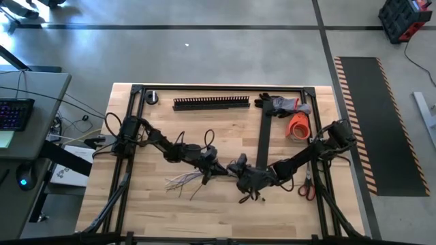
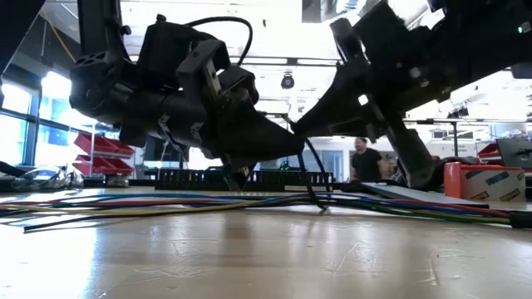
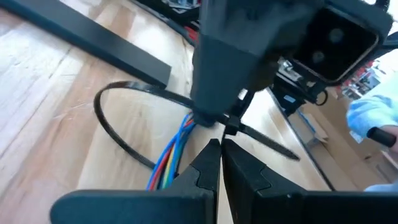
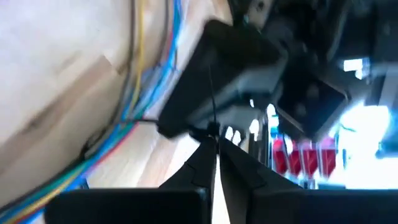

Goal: Ziptie cables
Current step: Wrap the cable wires using the black zip tie

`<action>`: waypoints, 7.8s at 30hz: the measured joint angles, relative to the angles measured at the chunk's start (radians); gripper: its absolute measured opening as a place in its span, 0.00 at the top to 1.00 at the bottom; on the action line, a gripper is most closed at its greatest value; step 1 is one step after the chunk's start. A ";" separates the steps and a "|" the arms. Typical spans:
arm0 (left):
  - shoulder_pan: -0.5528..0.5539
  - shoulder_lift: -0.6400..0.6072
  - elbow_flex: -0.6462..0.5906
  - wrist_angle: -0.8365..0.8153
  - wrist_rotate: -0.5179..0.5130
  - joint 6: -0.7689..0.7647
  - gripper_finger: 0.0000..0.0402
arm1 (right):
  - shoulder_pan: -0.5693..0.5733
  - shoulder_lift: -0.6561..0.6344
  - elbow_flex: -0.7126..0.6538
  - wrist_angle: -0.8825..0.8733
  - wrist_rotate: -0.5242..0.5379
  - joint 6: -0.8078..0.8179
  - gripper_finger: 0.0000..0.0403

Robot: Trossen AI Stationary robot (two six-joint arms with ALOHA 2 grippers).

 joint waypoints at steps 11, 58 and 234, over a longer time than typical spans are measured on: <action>-0.051 0.000 0.000 0.000 -0.031 0.128 1.00 | 0.063 -0.002 0.000 -0.085 0.192 0.746 0.63; -0.140 0.077 0.119 -0.014 -0.288 0.506 1.00 | 0.132 0.026 0.459 -0.986 -0.095 2.043 0.52; 0.039 -0.010 0.401 -0.765 0.243 0.987 1.00 | 0.613 0.261 0.796 -1.779 -0.582 2.860 0.98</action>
